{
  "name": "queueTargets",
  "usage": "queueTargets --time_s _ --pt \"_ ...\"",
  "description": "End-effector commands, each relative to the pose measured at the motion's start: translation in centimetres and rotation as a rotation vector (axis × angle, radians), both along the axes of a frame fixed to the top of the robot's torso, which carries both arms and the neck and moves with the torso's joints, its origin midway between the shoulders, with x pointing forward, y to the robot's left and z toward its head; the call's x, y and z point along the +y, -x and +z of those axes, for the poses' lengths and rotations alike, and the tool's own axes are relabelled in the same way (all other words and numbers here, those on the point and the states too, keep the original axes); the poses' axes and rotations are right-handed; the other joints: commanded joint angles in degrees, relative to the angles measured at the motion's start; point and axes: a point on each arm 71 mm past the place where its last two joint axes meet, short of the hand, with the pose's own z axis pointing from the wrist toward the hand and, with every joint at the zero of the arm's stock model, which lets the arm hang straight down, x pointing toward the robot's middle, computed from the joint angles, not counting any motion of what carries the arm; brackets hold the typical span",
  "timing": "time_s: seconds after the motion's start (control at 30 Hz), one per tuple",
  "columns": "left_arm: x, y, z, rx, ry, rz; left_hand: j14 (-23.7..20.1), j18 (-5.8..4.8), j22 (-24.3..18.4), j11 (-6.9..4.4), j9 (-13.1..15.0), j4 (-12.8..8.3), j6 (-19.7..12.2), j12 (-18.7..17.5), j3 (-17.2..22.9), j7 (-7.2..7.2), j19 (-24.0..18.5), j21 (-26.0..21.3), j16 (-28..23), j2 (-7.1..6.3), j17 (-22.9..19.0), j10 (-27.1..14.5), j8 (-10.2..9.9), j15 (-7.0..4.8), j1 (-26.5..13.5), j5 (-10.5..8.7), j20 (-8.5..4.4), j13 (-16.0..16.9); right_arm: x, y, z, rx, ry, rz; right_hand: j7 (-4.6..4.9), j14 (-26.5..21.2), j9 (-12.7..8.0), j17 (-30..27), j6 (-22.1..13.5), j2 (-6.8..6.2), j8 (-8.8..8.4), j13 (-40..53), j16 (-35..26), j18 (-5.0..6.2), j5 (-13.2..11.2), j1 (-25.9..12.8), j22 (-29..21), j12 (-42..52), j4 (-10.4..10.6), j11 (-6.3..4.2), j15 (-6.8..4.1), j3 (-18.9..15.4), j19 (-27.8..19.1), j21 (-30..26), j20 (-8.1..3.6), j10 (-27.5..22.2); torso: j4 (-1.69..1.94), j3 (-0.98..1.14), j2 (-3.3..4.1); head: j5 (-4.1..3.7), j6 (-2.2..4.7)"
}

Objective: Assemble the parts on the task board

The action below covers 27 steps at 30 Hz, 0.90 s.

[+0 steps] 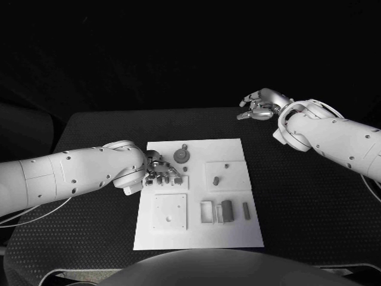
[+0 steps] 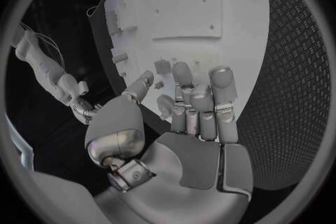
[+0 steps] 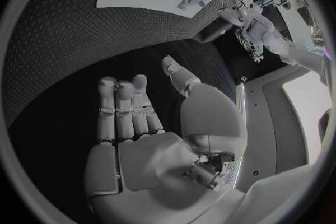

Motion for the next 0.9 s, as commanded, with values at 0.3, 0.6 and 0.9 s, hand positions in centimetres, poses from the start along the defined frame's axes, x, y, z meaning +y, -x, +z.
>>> queueTargets --time_s 0.3,0.6,0.9 --pt "-1.0 0.1 0.1 -0.004 0.000 -0.025 -0.07 3.15 0.71 -0.20 0.47 -0.26 0.37 0.55 -1.72 0.02 0.42 -0.09 0.67 0.22 0.10 0.32 0.26 -0.64 -1.38 -0.25 -0.14 -0.07 0.8 0.3 0.1 0.003 0.008 0.033 1.27 -0.10 -0.08 -0.10 -0.76 0.62 0.15 -0.10 -0.01 2.62 0.11 0.25 -0.07 0.39 0.01 -0.03 -0.34 -0.23 -0.14 -0.36 -0.22 -0.59 -0.02 0.07 -0.02 -0.07 0.01" --pt "-1.8 -0.2 0.3 -0.067 -0.082 -0.069 0.88 3.46 0.99 -0.89 1.09 0.68 1.35 1.15 -3.78 -0.68 1.29 0.52 1.39 0.68 0.41 1.39 0.85 -1.33 -4.32 -0.15 -0.25 -0.09 0.9 0.3 0.1 0.003 0.009 0.035 1.27 -0.11 -0.08 -0.11 -0.74 0.61 0.17 -0.12 -0.01 2.62 0.11 0.28 -0.07 0.41 -0.02 -0.04 -0.35 -0.24 -0.14 -0.36 -0.22 -0.59 -0.06 0.09 -0.02 -0.10 0.01" --pt "-2.5 -0.2 0.4 -0.093 -0.147 -0.136 1.33 3.70 0.95 -1.40 1.21 -1.62 2.14 1.24 -7.80 -1.19 1.43 0.72 1.52 2.67 0.55 2.11 0.90 -1.84 -7.96 -0.24 -0.18 -0.32 0.9 0.3 0.1 0.004 0.008 0.036 1.26 -0.11 -0.08 -0.11 -0.73 0.61 0.18 -0.14 0.00 2.62 0.11 0.27 -0.06 0.43 -0.03 -0.04 -0.35 -0.26 -0.14 -0.36 -0.22 -0.60 -0.08 0.08 -0.01 -0.18 0.01"
